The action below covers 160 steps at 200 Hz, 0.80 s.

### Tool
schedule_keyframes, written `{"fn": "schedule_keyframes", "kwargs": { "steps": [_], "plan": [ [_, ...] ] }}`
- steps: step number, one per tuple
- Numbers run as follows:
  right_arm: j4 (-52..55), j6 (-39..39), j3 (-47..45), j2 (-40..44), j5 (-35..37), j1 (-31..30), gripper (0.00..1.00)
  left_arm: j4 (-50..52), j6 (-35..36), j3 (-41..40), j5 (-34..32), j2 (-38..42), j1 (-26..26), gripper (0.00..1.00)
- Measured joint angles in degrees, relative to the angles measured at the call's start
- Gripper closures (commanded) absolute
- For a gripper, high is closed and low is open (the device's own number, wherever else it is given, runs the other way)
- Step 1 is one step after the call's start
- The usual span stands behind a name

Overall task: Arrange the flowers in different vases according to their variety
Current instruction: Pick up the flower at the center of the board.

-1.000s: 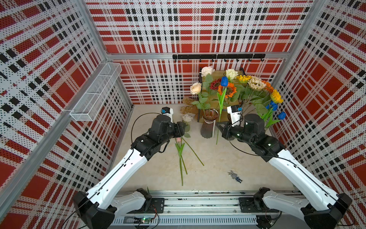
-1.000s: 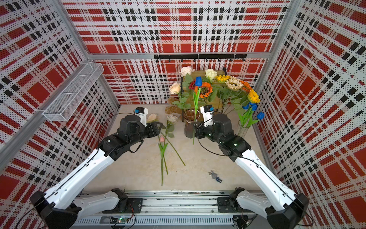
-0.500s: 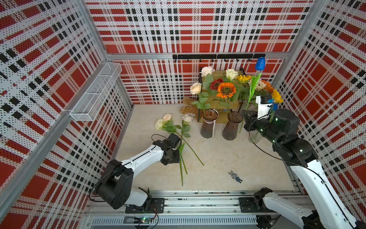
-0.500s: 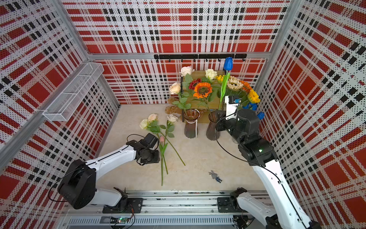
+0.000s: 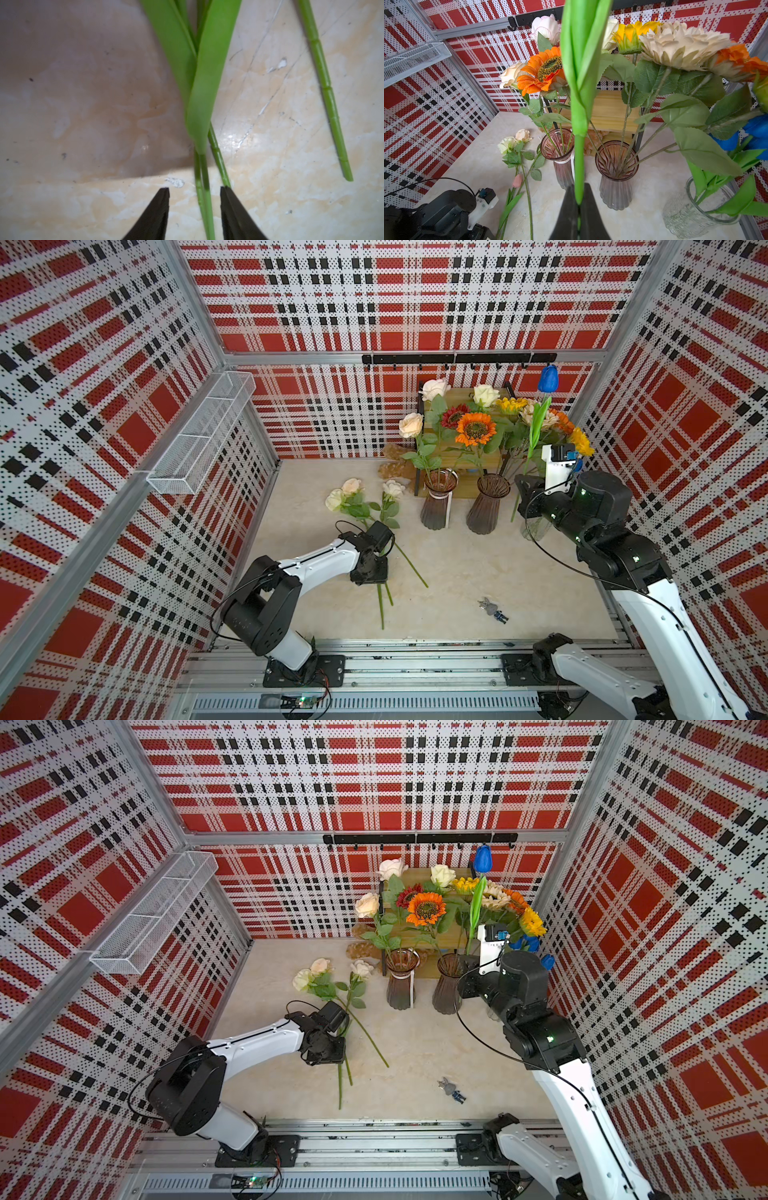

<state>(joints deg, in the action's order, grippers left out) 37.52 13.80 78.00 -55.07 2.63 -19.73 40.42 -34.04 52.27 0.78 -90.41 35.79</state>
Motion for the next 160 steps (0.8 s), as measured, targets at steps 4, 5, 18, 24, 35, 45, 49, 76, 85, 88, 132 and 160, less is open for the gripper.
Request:
{"fn": "schedule_keyframes", "kwargs": {
  "steps": [4,5,18,24,35,45,49,76,85,88,132,160],
  "plan": [
    [0.02,-0.04,-0.09,0.11,0.02,0.04,1.0,-0.02,-0.04,0.22,-0.04,-0.24,0.13,0.57],
    [0.09,-0.04,-0.09,0.15,0.02,0.07,1.0,-0.02,-0.07,0.24,-0.07,-0.31,0.15,0.57],
    [0.31,-0.17,-0.28,0.42,0.07,0.26,1.0,-0.15,-0.24,0.76,-0.2,-1.18,0.57,0.59],
    [0.52,-0.26,-0.35,0.52,0.07,0.37,1.0,-0.24,-0.31,0.9,-0.28,-1.51,0.66,0.62],
    [0.72,-0.42,-0.39,0.63,0.13,0.55,1.0,-0.11,-0.46,1.09,-0.52,-2.12,0.81,0.65],
    [0.9,-0.52,-0.39,0.68,0.17,0.79,1.0,0.02,-0.5,1.38,-0.9,-2.67,0.94,0.7],
    [0.94,-0.57,-0.39,0.7,0.2,0.85,1.0,0.11,-0.57,1.51,-1.07,-2.84,0.98,0.72],
    [1.36,-0.76,-0.61,0.94,0.24,1.4,1.0,1.01,-0.66,2.58,-2.1,-4.02,1.38,0.8],
    [1.64,-0.79,-0.72,1.05,0.22,1.55,1.0,1.18,-0.72,2.82,-2.43,-4.26,1.51,0.82],
    [1.7,-0.81,-0.72,1.05,0.24,1.55,1.0,1.29,-0.7,2.91,-2.51,-4.33,1.51,0.83],
    [2.08,-1.11,-1.03,1.16,0.2,2.71,1.0,2.23,-0.68,4.04,-3.21,-5.64,1.66,0.83],
    [2.08,-1.18,-1.03,1.2,0.11,3.43,1.0,2.6,-0.68,4.35,-3.5,-6.36,1.81,0.89]
  ]
}}
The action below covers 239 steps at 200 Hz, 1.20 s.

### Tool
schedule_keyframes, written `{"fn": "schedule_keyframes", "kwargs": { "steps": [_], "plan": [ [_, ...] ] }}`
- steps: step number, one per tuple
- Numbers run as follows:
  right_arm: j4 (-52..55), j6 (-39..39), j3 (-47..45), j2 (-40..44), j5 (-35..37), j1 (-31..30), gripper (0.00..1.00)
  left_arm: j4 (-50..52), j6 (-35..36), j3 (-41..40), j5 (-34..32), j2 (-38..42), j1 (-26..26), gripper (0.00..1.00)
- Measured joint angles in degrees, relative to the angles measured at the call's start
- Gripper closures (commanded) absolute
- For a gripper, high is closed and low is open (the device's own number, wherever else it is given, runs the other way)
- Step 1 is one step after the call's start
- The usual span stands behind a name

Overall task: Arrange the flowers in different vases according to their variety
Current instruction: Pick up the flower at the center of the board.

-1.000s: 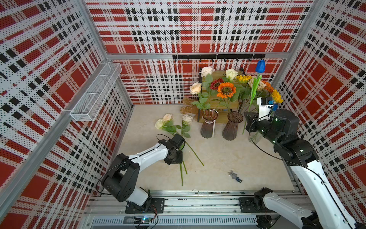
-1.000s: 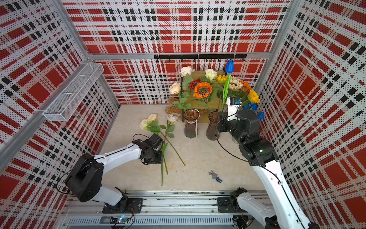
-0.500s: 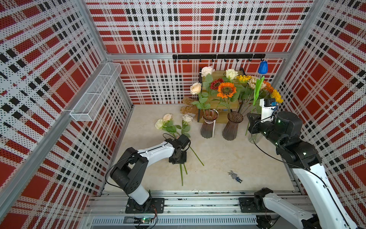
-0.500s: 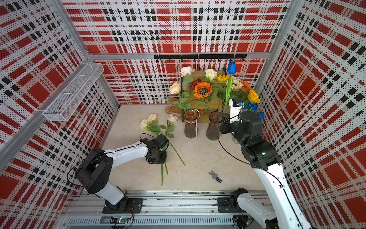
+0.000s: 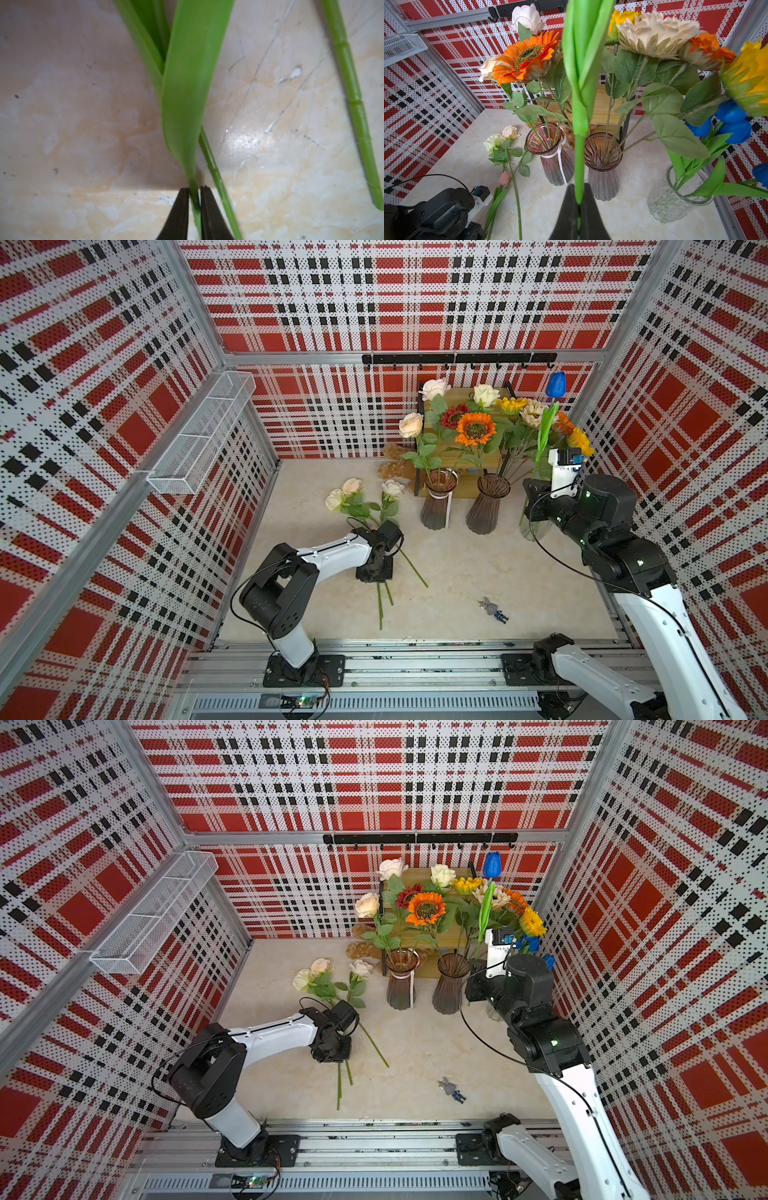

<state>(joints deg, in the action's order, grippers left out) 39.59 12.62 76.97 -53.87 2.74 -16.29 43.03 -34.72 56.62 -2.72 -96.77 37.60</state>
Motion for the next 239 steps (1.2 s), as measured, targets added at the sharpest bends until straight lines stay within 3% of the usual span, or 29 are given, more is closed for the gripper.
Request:
{"fn": "schedule_keyframes", "kwargs": {
  "steps": [35,75,125,166,239],
  "plan": [
    [0.02,-0.33,0.0,0.07,-0.07,0.68,1.0,1.75,0.02,1.16,-1.07,-0.11,0.11,1.0],
    [0.02,-1.31,-0.07,0.15,0.5,2.78,1.0,5.53,0.02,6.91,-3.52,0.92,0.07,1.0],
    [-2.34,-4.07,-4.68,0.2,-0.13,14.6,1.0,7.82,0.04,12.33,-4.55,7.87,-2.19,1.0],
    [-10.23,-4.37,-12.13,-0.24,-5.03,25.75,1.0,8.66,0.04,12.35,-6.88,13.79,-3.85,1.0],
    [-31.12,-6.14,-20.52,-5.33,-6.43,27.85,1.0,7.52,-0.55,12.35,-12.0,24.06,-4.79,1.0]
  ]
}}
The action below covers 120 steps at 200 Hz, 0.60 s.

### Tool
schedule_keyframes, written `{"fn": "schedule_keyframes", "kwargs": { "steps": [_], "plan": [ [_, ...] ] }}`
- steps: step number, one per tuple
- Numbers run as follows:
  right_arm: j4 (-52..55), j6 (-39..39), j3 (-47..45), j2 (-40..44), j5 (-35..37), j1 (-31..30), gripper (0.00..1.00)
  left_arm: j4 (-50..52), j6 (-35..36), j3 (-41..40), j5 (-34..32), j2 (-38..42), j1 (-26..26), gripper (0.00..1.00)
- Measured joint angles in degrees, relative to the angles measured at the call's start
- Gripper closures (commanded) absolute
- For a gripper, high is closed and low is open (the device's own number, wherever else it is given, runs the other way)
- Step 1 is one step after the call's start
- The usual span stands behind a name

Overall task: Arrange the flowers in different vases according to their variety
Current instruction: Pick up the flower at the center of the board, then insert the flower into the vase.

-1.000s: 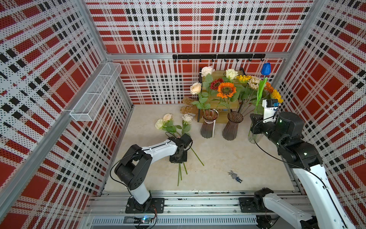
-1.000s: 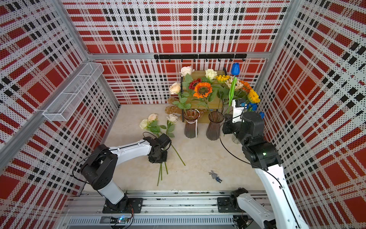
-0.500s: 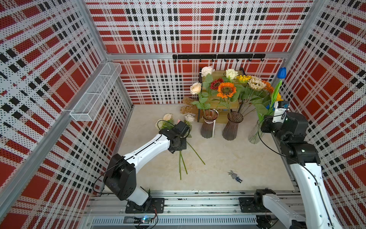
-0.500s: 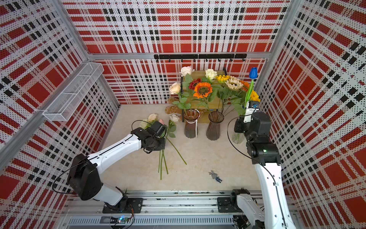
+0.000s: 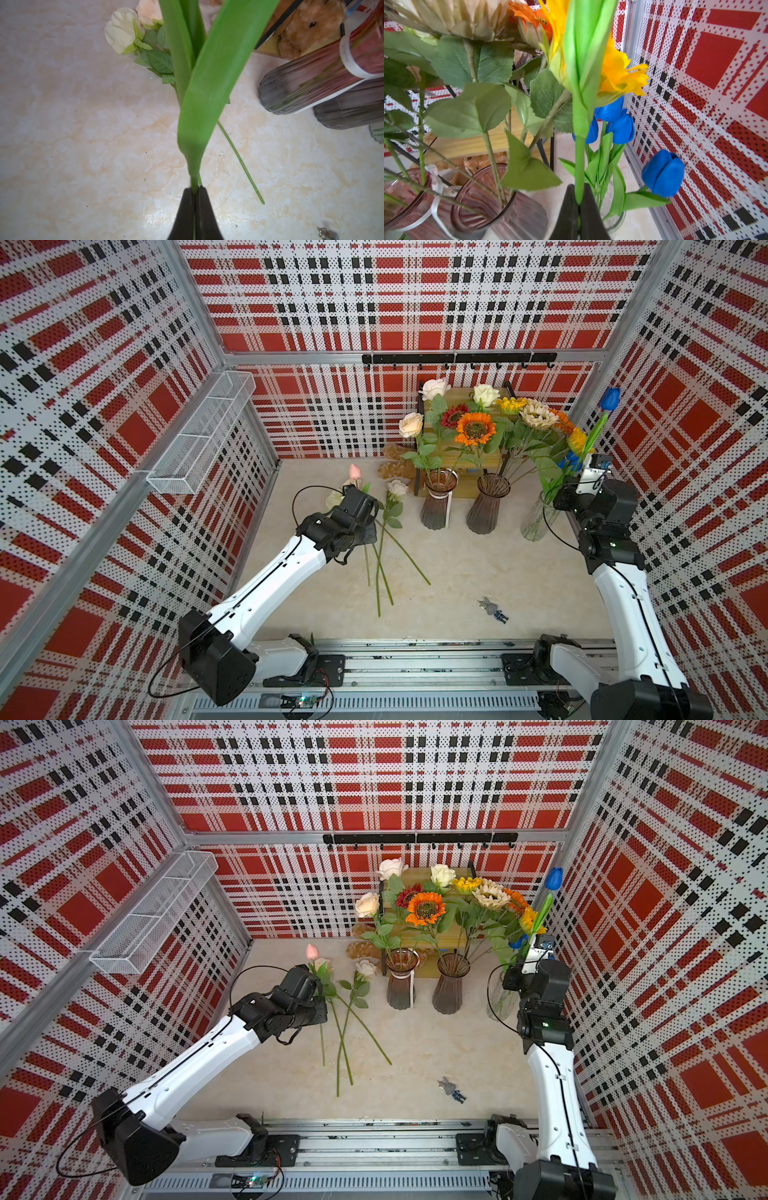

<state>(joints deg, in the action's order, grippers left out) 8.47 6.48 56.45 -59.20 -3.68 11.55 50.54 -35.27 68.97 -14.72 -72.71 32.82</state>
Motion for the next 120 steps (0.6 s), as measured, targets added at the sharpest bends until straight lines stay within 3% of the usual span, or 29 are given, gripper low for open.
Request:
{"fn": "schedule_keyframes", "kwargs": {
  "steps": [120],
  "plan": [
    [-20.98,3.54,-5.38,-8.98,0.92,3.87,1.0,-0.39,-0.59,-0.9,-2.34,3.06,-1.25,1.0]
  ]
}}
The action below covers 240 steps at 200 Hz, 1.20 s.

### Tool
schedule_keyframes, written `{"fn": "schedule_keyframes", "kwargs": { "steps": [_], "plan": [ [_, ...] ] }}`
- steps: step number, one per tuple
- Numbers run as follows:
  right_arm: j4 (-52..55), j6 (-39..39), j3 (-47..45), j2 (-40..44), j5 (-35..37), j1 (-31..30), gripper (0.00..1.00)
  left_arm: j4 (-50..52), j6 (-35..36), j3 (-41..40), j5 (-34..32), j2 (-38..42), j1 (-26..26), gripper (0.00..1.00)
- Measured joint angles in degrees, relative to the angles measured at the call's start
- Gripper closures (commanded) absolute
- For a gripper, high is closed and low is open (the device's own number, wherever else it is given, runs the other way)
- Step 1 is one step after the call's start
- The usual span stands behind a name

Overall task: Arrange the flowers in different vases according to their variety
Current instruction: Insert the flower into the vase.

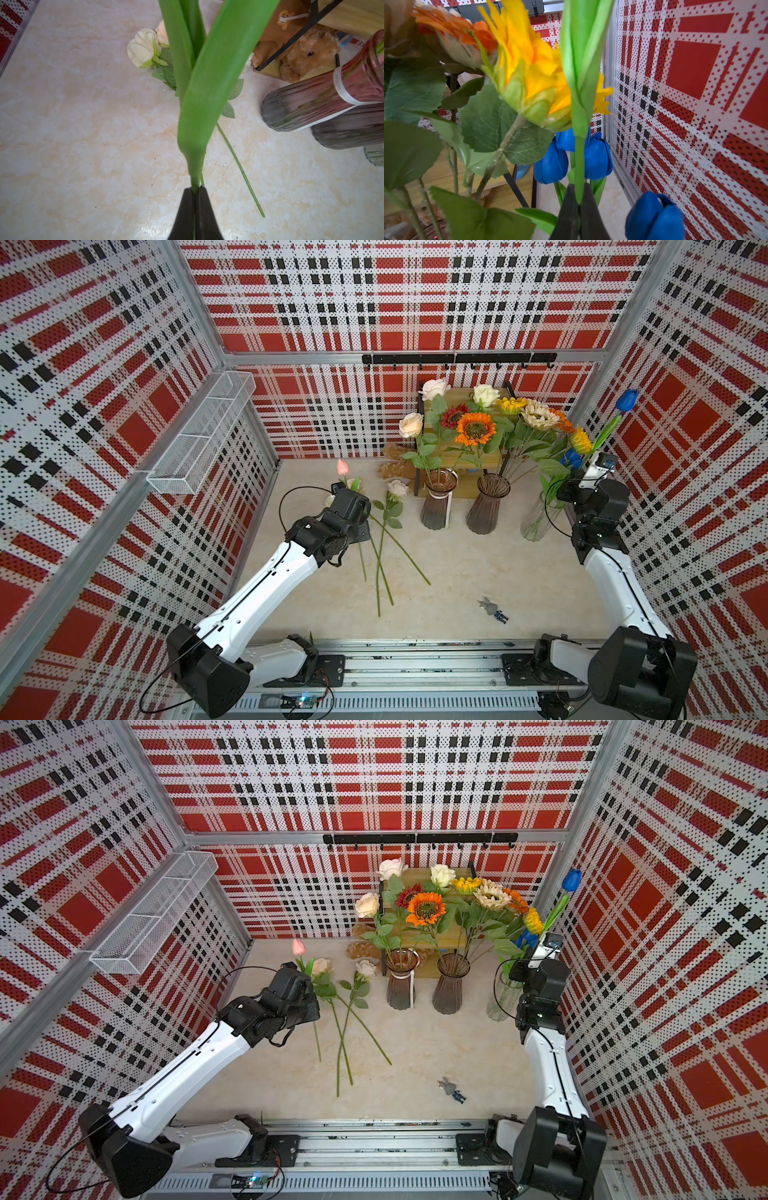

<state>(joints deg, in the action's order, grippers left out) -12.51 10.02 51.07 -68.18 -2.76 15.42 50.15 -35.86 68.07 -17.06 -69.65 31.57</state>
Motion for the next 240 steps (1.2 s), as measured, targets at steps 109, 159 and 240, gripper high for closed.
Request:
{"fn": "schedule_keyframes", "kwargs": {
  "steps": [109,159,240],
  "plan": [
    [1.03,1.38,-4.2,-2.27,-2.34,0.5,0.17,-0.37,-0.33,-0.33,0.04,1.01,0.02,1.0],
    [21.66,3.06,5.29,0.52,-0.85,0.5,0.0,-0.59,-0.33,-0.33,0.04,0.22,0.52,1.0],
    [43.19,2.84,8.57,3.65,0.42,0.5,0.0,-1.03,0.17,0.13,0.11,-0.9,1.9,1.0]
  ]
}}
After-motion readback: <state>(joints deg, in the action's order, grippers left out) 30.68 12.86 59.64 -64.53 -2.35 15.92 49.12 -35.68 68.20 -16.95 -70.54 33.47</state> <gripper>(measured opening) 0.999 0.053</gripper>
